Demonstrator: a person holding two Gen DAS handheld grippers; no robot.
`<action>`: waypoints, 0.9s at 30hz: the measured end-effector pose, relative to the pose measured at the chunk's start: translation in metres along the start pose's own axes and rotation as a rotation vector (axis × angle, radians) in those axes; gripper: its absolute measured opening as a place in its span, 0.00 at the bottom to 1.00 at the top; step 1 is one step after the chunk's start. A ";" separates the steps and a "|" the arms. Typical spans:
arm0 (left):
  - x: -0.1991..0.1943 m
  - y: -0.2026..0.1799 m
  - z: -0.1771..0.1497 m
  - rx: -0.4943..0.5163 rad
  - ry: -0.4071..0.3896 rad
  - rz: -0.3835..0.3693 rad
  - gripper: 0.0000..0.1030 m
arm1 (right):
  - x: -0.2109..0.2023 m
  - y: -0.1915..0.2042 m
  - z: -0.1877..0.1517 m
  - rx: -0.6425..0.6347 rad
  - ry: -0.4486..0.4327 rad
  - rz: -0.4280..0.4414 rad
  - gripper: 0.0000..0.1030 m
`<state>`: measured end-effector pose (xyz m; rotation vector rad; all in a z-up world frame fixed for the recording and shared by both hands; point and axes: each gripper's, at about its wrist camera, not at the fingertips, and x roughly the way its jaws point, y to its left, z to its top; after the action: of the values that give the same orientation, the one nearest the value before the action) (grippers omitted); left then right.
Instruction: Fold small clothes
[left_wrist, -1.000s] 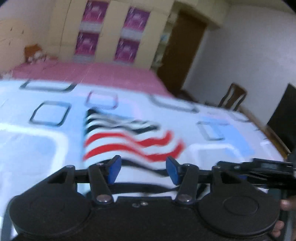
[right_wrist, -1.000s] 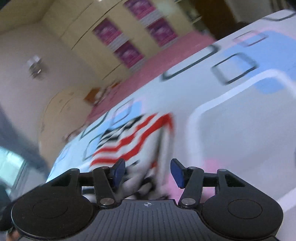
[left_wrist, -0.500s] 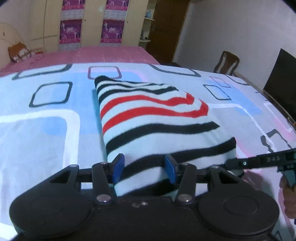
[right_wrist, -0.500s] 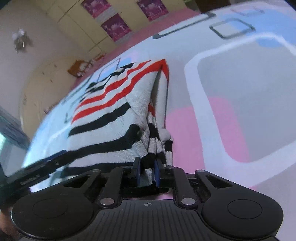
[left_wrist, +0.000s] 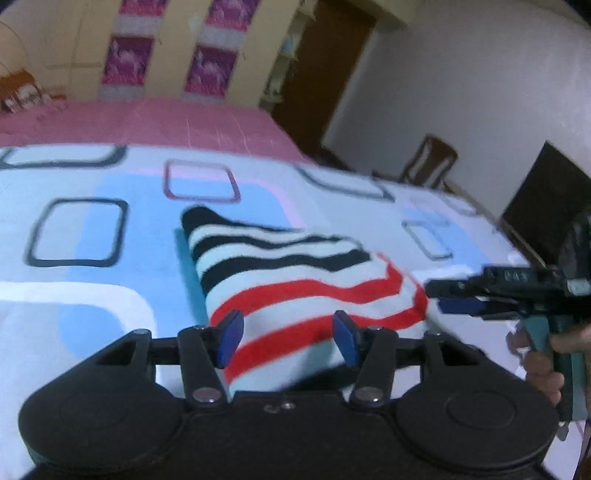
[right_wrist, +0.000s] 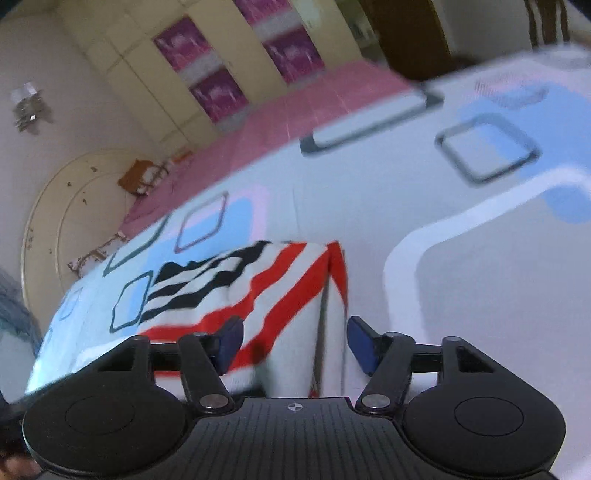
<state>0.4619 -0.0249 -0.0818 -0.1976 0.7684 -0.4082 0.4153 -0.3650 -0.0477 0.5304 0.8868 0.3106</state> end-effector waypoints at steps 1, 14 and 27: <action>0.009 0.001 0.003 0.002 0.005 0.018 0.51 | 0.006 -0.005 0.003 0.015 0.018 0.000 0.59; 0.053 -0.018 0.004 0.235 0.058 0.040 0.53 | 0.016 -0.001 -0.026 -0.300 -0.037 -0.157 0.13; 0.078 -0.041 0.025 0.138 0.066 0.065 0.53 | 0.058 0.061 0.019 -0.392 -0.027 -0.127 0.14</action>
<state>0.5181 -0.0941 -0.1005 -0.0302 0.8057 -0.4059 0.4630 -0.2929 -0.0417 0.1143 0.8039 0.3502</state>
